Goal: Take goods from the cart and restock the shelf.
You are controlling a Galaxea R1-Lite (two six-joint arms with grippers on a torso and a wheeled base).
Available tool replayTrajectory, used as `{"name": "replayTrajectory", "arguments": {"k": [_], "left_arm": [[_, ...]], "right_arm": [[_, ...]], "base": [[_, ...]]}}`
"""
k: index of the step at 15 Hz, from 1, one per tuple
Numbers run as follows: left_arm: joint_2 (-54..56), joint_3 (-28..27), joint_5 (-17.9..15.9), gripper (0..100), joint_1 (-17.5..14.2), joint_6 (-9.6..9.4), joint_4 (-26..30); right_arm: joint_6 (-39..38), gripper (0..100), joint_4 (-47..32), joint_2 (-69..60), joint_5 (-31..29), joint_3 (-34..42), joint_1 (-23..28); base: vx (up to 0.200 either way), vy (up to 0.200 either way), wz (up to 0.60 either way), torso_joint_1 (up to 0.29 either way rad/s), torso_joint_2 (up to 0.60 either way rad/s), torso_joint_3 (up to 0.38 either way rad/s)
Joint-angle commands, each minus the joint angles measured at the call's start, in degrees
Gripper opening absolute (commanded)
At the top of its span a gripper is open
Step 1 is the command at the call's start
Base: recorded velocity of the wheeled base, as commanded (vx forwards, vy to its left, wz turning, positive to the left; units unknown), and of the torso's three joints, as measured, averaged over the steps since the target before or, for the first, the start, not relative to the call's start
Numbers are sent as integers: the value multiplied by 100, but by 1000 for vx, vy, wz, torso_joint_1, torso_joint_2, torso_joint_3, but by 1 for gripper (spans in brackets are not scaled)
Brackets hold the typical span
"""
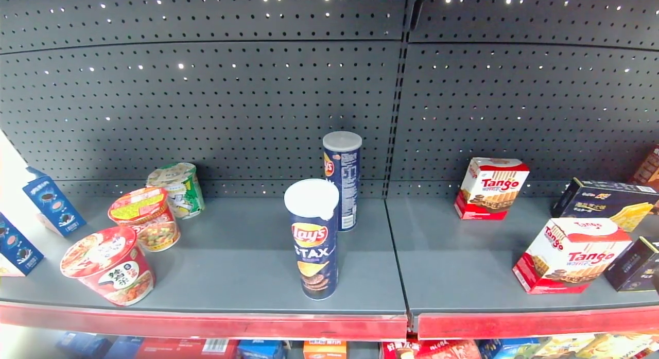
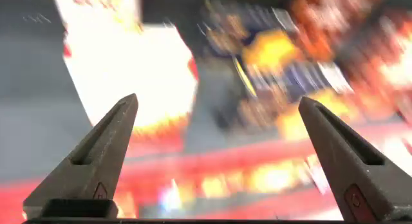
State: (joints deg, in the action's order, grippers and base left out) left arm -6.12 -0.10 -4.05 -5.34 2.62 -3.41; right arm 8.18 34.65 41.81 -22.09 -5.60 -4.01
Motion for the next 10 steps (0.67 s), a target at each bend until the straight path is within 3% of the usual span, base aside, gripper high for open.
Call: {"name": "replayTrajectory", "arguments": {"k": [1, 2, 7, 9, 10], "left_arm": [[-3, 1, -8, 100, -2, -78, 7], [-3, 1, -26, 100, -2, -121, 25], [-3, 1, -26, 100, -2, -192, 16], [-3, 10, 9, 100, -2, -201, -19], [-3, 10, 27, 100, -2, -157, -10]], "right_arm": [[-203, 100, -3166, -3426, 293, 287, 647], [-255, 100, -3755, -4111, 407, 296, 454], [-414, 100, -3561, -4181, 1453, 366, 392], [-440, 100, -3632, -4181, 2297, 357, 392], [-440, 100, -3623, -4181, 2297, 357, 392]], "base": [[0, 0, 0, 0, 0, 0], [0, 0, 0, 0, 0, 0], [0, 0, 0, 0, 0, 0], [0, 0, 0, 0, 0, 0], [0, 0, 0, 0, 0, 0]]}}
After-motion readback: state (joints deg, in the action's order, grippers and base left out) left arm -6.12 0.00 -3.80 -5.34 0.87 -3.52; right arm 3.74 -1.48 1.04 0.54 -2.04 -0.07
